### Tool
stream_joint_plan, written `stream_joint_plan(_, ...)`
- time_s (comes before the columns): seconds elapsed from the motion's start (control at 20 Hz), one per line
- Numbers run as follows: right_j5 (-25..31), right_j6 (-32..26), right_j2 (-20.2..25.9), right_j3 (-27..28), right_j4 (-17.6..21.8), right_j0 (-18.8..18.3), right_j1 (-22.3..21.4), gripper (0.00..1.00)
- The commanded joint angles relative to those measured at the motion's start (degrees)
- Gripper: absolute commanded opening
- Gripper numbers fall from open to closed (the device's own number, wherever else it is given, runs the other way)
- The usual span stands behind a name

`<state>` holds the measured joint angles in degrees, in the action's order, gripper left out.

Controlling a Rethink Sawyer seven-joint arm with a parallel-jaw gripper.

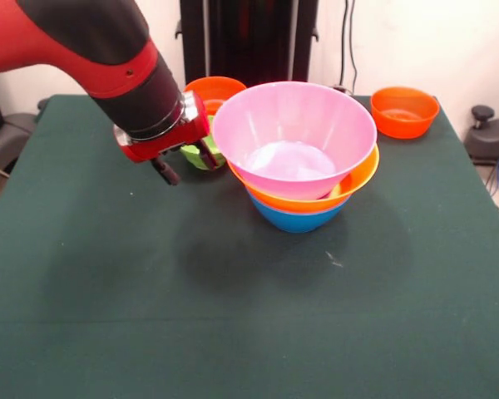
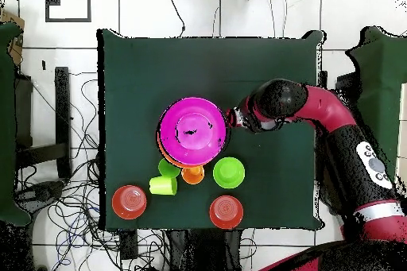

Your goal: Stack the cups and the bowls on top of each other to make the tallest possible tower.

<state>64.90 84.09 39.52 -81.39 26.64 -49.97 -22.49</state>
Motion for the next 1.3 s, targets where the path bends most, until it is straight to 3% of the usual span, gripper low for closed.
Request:
stream_joint_plan(0.05,-3.3,-11.0,1.1,-3.5,3.7,1.1,0.9,1.0)
stream_joint_plan(0.6,-1.7,-9.8,2.5,-6.1,2.2,0.9,-2.2,1.0)
stream_joint_plan(1.3,-2.7,-9.2,2.4,-4.4,2.6,2.0,-0.4,1.0)
